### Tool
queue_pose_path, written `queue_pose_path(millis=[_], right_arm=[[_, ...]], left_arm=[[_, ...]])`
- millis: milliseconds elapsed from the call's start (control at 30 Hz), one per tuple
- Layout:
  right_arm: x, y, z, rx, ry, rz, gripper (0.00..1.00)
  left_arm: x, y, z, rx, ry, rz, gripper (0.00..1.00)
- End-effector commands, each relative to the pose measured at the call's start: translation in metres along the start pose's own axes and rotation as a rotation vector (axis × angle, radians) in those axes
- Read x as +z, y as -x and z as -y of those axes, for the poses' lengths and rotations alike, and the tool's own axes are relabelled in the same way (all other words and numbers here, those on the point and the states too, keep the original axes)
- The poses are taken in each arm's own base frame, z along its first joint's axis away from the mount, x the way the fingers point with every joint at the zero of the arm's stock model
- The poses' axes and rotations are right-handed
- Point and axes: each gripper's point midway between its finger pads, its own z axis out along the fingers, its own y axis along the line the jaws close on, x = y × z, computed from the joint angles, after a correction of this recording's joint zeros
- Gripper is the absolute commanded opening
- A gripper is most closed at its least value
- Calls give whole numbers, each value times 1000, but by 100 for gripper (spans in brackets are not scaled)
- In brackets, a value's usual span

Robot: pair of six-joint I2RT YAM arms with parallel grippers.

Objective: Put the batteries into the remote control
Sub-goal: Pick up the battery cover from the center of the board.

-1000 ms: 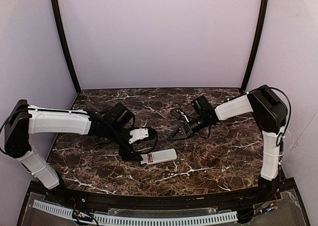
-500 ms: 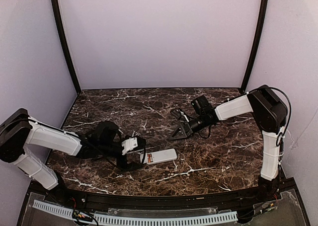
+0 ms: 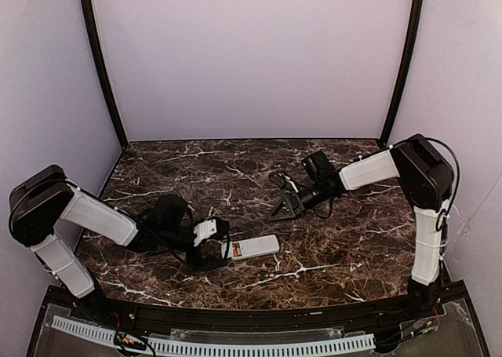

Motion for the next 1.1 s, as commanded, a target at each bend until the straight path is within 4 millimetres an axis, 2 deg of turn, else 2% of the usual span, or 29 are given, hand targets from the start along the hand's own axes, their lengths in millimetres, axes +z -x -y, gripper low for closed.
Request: queue_pose_path(millis=[0,467,733,933,1067], right_arm=[[-1,-1,1,-9,11,5,37],[-1,-2,1,-11,14,3,37],[-1,-2,2,-9,14,3,37],[-2,-1,1,-10,15,6,37],[-2,1,-1,-8,14,9,36]], left_arm=[[5,-4,3,-18,-52,5,86],[15,-18,1,-58,-93,-12,80],[16,-22,3,-62,-125,-47,66],[6,-4,-3,-48,-114,-57,49],[-3,9,-8,-30,-97,-58,43]])
